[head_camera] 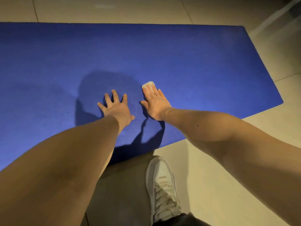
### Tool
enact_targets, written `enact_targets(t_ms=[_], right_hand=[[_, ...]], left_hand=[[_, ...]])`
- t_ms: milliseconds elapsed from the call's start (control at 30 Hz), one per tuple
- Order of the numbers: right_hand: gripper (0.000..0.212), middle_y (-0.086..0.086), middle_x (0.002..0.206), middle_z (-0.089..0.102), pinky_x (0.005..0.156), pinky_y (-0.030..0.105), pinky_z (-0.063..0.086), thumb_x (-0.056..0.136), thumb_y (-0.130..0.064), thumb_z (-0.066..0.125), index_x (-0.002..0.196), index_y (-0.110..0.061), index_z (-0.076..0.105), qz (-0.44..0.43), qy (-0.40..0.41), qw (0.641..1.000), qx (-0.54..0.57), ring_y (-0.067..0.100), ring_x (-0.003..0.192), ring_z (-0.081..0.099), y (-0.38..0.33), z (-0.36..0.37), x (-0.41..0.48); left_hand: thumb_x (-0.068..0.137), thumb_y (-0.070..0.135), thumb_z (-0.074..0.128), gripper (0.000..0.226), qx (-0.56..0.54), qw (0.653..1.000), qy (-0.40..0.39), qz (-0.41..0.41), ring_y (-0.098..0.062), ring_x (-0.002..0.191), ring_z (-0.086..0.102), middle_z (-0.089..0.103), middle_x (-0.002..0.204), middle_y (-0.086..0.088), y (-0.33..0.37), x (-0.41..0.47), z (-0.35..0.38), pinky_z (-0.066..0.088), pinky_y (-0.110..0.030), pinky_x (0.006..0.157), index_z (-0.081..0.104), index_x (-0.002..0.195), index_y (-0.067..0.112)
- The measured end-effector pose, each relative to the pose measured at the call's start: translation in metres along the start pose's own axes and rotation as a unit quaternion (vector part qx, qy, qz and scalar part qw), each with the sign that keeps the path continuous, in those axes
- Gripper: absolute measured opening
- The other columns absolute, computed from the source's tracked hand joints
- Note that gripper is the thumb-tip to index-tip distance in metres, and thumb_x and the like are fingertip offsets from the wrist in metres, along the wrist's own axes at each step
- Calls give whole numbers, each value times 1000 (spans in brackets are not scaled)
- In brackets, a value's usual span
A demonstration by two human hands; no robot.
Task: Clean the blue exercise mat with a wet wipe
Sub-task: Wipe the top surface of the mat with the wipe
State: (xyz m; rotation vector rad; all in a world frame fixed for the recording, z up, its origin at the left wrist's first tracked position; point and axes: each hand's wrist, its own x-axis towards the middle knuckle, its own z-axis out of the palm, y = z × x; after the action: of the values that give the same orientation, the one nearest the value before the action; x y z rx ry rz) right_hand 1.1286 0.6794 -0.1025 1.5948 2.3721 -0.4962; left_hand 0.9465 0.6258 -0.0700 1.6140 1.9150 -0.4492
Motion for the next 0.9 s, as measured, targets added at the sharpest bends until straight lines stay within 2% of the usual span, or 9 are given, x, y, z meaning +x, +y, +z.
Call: enact_targets(t_ms=[100,200,300,367,433,500,600,767,900], right_hand=[[71,4,169,-5,125,48,6,105,-52,25,161,-14,2,123,-13,992,4,22,155,-14,36,-18,18],[69,12,164,3,123,45,15,105,-48,33,158,-11,9,143,15,989,43,28,154,2,38,-27,20],[59,9,156,15,115,50,29,102,-39,43,152,-17,22,169,84,966,174,36,131,35,6,-17,8],[46,6,146,25,106,53,37,98,-34,47,140,-21,34,122,120,961,219,35,112,42,-26,-4,-7],[50,9,151,26,112,55,33,98,-34,44,143,-17,34,49,109,976,185,38,128,37,-49,15,-18],[62,14,165,11,123,50,13,104,-39,32,157,-9,19,10,63,993,104,36,154,3,-58,27,-26],[60,2,167,6,125,46,4,107,-39,30,159,-13,13,-37,48,997,53,24,156,-9,-38,21,-29],[59,0,164,10,121,46,13,105,-46,26,156,-19,16,129,25,991,-13,22,154,-6,39,-2,-22],[66,9,166,4,123,48,13,107,-47,21,159,-10,7,160,-1,987,-5,32,154,-7,26,-1,-22]], left_hand=[[90,60,60,101,-6,1000,16,12,-41,150,-17,-25,163,-8,-3,-1,2,3,-66,118,-8,159,32],[92,59,59,98,-12,999,34,21,-39,151,-17,-21,165,-7,-7,-6,7,3,-63,120,-4,160,29],[94,58,57,94,-13,998,46,33,-36,151,-17,-18,166,-4,-12,-14,15,3,-60,122,-1,160,26],[94,58,57,93,-10,998,55,40,-35,152,-16,-17,166,-3,-17,-16,19,4,-58,122,0,161,25],[93,58,57,94,-11,997,59,42,-34,152,-15,-15,166,-3,-19,-18,22,5,-58,122,1,161,24],[93,58,58,94,-9,997,62,40,-34,152,-14,-14,167,-4,-18,-21,24,6,-58,122,2,161,24],[94,57,57,93,-10,997,65,30,-34,152,-14,-14,167,-4,-16,-23,28,7,-59,122,2,161,24],[97,54,54,88,-10,998,51,25,-34,152,-16,-17,166,-3,-14,-27,28,6,-59,122,-1,160,25],[100,50,52,82,-20,998,59,13,-33,152,-16,-15,167,-3,-11,-31,33,8,-59,122,3,161,25]])
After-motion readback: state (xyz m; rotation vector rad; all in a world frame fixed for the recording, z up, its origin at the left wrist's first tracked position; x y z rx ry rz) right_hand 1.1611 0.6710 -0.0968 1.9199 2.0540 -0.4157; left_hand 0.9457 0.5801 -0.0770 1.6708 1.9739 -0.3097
